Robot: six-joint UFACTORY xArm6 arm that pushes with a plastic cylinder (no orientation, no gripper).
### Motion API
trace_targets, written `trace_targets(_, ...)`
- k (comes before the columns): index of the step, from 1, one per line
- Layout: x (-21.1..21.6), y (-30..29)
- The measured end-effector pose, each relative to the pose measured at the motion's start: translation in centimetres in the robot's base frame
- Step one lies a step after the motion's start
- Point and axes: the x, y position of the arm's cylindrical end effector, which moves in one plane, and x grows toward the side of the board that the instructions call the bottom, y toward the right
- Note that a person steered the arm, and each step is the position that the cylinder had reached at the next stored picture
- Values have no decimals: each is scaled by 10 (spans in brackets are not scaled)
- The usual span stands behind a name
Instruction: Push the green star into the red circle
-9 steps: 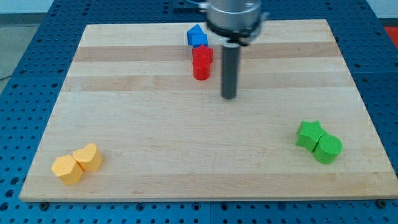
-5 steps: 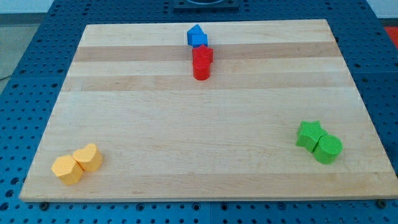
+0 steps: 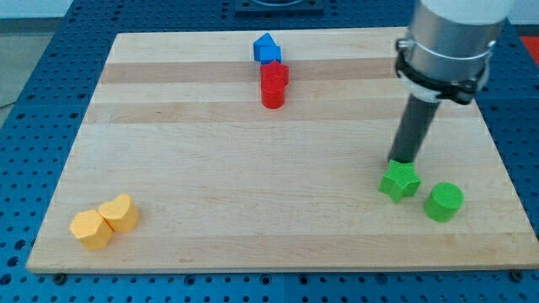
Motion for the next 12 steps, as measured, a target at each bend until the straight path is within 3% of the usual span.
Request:
trace_targets(2,45,108)
trace_targets(3,75,118)
trace_targets(4,83,100)
trace_targets(5,73,19)
trace_targets(7,18,-94)
trace_targets(10,29,-76)
trace_targets(12,-15,-128)
